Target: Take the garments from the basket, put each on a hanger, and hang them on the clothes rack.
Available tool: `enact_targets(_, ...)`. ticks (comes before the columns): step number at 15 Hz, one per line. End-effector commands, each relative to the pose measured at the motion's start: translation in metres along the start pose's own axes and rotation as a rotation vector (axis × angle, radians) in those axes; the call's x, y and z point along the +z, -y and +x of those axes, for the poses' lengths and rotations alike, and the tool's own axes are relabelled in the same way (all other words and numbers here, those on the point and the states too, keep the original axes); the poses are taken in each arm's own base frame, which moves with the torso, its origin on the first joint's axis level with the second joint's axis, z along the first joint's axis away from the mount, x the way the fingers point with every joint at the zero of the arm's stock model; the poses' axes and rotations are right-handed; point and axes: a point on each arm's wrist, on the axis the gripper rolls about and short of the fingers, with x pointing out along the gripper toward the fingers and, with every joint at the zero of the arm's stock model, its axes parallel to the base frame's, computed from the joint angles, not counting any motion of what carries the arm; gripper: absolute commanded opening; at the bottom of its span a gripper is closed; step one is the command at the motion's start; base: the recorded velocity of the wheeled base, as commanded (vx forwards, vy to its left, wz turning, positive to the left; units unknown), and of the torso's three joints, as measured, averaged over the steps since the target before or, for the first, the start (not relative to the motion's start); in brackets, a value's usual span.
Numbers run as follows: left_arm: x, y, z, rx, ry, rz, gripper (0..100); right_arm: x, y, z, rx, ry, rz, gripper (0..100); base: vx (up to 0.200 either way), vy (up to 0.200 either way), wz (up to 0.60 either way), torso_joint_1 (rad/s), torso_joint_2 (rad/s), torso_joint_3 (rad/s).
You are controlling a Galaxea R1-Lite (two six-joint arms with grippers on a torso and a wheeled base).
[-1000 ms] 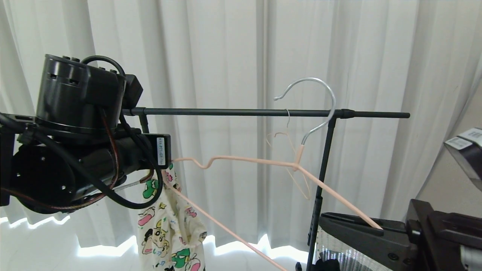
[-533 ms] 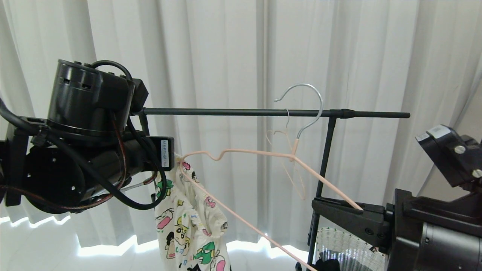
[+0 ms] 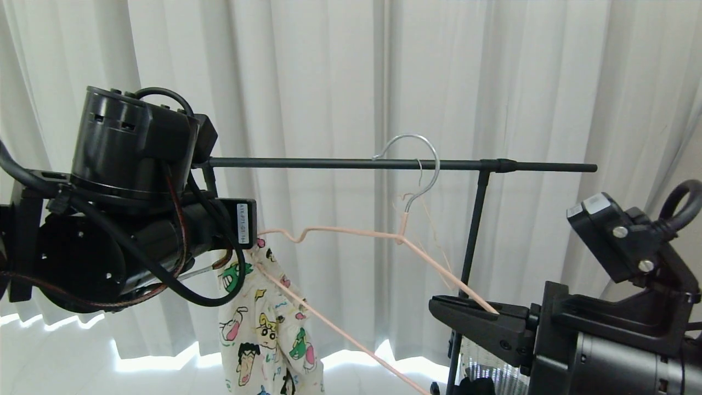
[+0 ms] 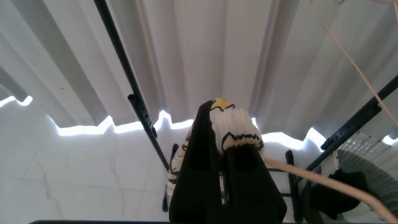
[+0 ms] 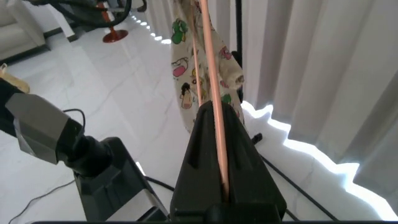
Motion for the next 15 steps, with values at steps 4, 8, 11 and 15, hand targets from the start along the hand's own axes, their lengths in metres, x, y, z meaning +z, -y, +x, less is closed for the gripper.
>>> enact_targets(4, 0.003, -0.001, -0.003, -0.002, 0.012, -0.042, 0, -0.011, 0.001, 0.015, -0.014, -0.054, -0.003, 0, 0.0, 0.0, 0.0, 0.0, 0.0, 0.0)
enact_targets(8, 0.003, -0.002, -0.003, 0.004, 0.013, -0.054, 0, 0.002, -0.003, 0.022, 0.009, 0.032, 0.003, 0, 0.0, 0.0, 0.0, 0.0, 0.0, 0.0)
enact_targets(11, 0.003, 0.004, -0.01, -0.02, 0.026, -0.091, 0, 0.0, -0.004, 0.028, 0.01, 0.027, -0.004, 0, 0.0, 0.0, 0.0, 0.0, 0.0, 0.0)
enact_targets(15, 0.011, 0.023, -0.047, -0.179, 0.095, -0.083, 0, -0.009, -0.002, 0.046, -0.002, 0.009, -0.004, 0, 0.0, 0.0, 0.0, 0.0, 0.0, 0.0)
